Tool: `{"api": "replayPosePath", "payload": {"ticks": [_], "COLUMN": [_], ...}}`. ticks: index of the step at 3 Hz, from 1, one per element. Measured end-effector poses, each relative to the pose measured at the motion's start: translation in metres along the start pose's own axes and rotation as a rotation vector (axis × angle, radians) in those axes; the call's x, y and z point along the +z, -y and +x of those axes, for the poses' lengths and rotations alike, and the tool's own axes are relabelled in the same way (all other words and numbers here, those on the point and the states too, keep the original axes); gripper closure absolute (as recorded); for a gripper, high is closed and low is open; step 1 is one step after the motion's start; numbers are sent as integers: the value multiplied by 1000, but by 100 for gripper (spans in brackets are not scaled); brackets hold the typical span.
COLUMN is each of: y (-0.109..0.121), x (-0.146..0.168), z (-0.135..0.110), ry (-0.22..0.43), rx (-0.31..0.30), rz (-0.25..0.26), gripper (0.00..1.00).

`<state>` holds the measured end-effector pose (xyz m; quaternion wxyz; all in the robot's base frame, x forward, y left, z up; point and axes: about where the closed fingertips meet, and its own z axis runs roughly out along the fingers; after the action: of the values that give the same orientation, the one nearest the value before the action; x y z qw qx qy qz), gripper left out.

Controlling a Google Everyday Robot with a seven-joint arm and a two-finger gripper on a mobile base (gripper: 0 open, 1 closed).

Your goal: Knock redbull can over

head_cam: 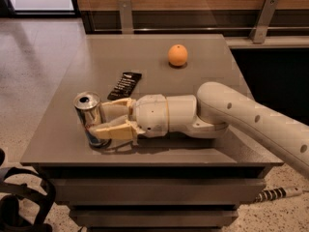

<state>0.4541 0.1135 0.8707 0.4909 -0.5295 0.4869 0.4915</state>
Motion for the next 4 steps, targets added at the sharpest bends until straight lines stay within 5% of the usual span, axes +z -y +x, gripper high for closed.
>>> {"api": "replayPosePath", "payload": {"ticks": [2, 4], "y": [5, 34], "x": [-9, -51], "z": [-4, -17], "ry": [-56, -298], "rx": [-7, -43], "rz": [11, 104], "gripper": [100, 100]}}
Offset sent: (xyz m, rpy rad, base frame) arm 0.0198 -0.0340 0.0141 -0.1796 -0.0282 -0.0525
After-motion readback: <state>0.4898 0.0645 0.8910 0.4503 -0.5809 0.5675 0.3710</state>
